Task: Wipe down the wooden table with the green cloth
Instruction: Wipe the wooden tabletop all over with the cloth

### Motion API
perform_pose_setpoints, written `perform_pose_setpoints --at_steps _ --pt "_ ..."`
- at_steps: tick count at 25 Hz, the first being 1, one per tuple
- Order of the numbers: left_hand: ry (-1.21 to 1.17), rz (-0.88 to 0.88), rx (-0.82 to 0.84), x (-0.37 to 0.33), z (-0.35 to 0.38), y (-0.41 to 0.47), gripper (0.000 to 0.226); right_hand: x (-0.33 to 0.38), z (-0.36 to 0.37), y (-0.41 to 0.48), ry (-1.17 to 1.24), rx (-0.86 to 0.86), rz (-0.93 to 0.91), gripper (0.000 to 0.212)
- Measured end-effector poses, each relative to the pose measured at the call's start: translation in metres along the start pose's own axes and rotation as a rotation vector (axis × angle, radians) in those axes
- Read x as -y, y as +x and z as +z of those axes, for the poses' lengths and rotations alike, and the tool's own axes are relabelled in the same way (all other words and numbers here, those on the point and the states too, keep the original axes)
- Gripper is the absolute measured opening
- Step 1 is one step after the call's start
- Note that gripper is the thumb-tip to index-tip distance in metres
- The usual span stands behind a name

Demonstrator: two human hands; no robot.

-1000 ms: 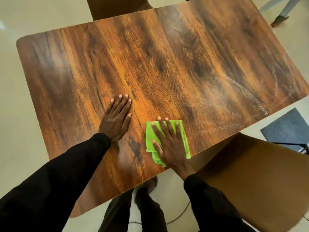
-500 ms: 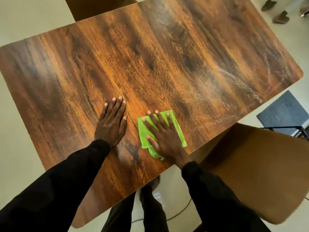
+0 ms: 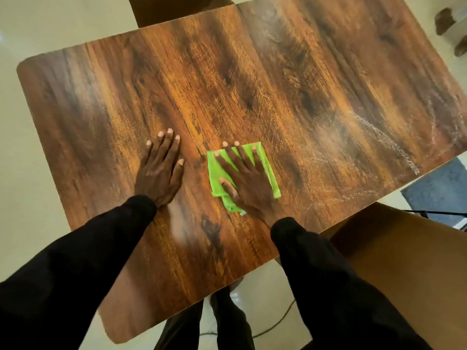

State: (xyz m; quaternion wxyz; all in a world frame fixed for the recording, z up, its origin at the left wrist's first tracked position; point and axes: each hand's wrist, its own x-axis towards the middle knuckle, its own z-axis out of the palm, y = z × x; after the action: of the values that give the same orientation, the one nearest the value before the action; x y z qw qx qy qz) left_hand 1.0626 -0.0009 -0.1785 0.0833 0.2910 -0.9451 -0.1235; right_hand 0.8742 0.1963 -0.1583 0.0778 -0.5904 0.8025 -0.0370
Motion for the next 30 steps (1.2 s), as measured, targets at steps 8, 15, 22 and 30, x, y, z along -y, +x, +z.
perform_pose_setpoints --at_steps 8,15,22,30 --pt "0.018 -0.042 -0.003 0.034 -0.007 0.013 0.06 -0.033 -0.018 0.083 -0.013 -0.048 0.304 0.066" --pt "0.021 -0.027 -0.039 0.039 -0.006 0.015 0.059 0.023 0.018 0.02 -0.008 -0.018 -0.063 0.066" --pt "0.054 -0.01 -0.038 0.043 -0.002 0.016 0.058 -0.01 -0.012 0.086 -0.03 -0.052 0.281 0.066" --pt "0.023 -0.011 -0.039 0.041 -0.005 0.014 0.057 0.07 0.025 -0.017 0.04 0.059 -0.117 0.066"
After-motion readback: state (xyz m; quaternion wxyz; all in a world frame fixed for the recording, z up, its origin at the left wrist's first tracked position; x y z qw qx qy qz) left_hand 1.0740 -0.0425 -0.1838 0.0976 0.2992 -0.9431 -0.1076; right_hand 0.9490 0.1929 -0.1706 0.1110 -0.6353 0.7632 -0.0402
